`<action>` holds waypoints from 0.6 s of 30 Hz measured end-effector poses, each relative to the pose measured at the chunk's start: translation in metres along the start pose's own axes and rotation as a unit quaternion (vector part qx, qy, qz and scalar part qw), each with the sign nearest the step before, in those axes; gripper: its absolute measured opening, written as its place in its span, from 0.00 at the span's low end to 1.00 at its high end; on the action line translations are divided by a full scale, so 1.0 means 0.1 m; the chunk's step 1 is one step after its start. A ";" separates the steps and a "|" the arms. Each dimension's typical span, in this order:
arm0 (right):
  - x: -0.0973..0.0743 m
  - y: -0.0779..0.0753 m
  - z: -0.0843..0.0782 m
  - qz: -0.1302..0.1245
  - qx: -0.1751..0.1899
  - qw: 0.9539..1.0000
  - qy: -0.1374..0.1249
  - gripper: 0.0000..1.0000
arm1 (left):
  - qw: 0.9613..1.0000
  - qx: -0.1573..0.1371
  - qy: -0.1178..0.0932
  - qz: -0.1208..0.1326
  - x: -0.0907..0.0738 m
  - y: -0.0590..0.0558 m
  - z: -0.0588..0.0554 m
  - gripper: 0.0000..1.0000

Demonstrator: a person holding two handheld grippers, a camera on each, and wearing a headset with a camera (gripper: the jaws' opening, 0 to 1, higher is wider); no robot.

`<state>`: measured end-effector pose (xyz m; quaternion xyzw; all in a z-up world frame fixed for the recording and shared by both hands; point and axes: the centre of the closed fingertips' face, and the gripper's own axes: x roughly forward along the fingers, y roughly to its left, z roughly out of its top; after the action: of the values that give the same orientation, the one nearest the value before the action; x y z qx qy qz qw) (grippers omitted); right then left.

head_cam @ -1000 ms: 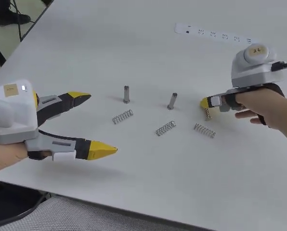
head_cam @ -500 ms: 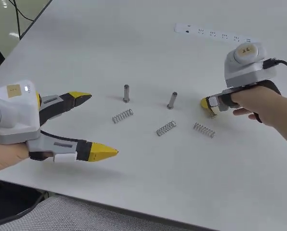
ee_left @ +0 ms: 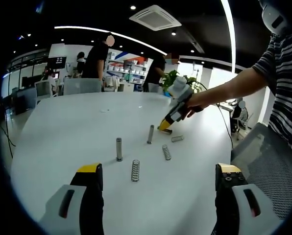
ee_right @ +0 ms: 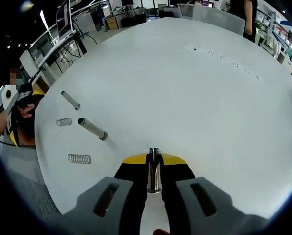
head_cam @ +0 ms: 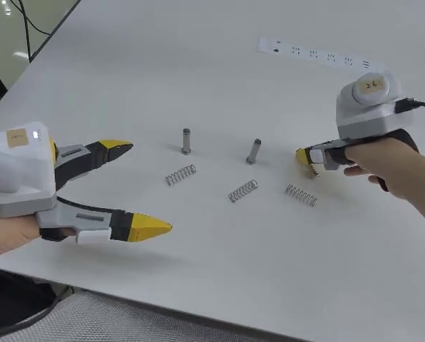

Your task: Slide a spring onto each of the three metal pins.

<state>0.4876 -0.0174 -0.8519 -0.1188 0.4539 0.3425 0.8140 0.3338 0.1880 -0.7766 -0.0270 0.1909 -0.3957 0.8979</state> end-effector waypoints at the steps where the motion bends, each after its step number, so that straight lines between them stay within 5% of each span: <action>1: -0.01 0.00 0.00 0.000 -0.001 1.000 -0.004 0.10 | 1.000 0.001 0.000 0.000 0.00 0.00 0.00 0.95; 18: -0.22 0.01 0.04 0.004 -0.006 0.997 -0.074 0.10 | 1.000 0.009 0.004 -0.005 0.05 -0.04 0.03 0.94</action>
<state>0.4814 -0.0244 -0.8316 -0.0967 0.3908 0.3563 0.8432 0.3348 0.1813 -0.7742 -0.0188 0.1908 -0.4023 0.8952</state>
